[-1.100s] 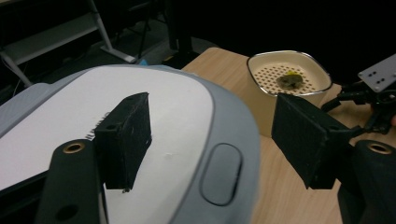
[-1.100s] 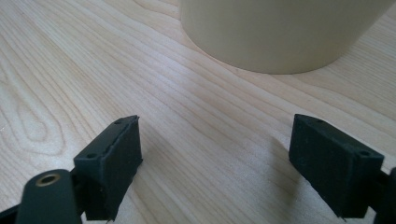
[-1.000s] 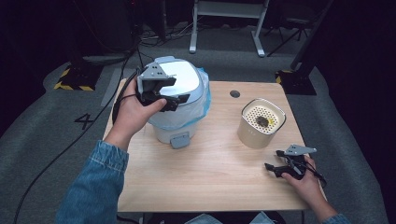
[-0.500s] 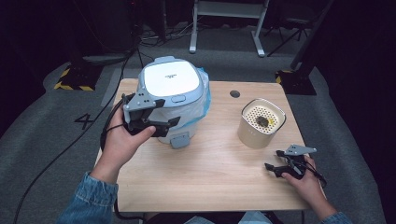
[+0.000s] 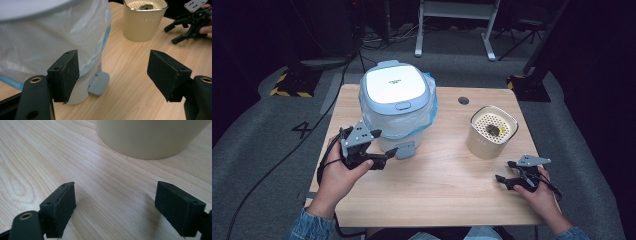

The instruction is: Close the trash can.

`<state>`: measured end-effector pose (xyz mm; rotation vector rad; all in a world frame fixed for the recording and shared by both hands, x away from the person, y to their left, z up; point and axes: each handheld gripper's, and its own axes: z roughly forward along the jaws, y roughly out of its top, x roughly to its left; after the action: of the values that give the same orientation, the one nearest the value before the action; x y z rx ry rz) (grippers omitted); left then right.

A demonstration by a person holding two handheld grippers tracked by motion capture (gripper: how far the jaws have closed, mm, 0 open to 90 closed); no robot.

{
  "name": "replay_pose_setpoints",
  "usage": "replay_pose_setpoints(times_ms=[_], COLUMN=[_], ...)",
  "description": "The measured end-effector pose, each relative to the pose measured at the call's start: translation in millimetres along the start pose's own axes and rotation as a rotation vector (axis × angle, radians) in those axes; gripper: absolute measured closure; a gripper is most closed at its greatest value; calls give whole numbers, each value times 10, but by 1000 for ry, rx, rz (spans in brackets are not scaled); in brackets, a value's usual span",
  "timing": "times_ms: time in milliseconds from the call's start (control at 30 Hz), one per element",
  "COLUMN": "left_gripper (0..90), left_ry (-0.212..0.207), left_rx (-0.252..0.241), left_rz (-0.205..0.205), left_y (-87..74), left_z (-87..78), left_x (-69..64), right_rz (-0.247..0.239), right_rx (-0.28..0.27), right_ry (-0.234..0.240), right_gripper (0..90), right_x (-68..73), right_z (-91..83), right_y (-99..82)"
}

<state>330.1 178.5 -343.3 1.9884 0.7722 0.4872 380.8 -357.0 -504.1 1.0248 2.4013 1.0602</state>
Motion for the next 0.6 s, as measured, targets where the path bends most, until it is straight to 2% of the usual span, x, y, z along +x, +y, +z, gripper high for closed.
replay_pose_setpoints(times_ms=[133, 167, 200, 333, 600], left_gripper=[259, 257, 256, 255, 248], left_ry=[5, 5, 8, 13, 16], left_rx=[11, 11, 15, 24, 45], left_rz=[-6, -6, -10, -23, -44], left_y=[-191, -191, -288, -464, -722], left_z=[60, 60, 97, 163, 285], left_x=[-2, -2, -2, 11, 11], right_rz=[0, -1, -1, 0, 0], right_rx=[0, 0, 0, 0, 0], right_ry=[0, 0, 0, 0, 0], right_gripper=[173, 173, 173, 173, 173], right_x=[0, 0, 0, 0, 0], right_z=[0, 0, 0, 0, 0], right_y=[0, 0, 0, 0, 0])
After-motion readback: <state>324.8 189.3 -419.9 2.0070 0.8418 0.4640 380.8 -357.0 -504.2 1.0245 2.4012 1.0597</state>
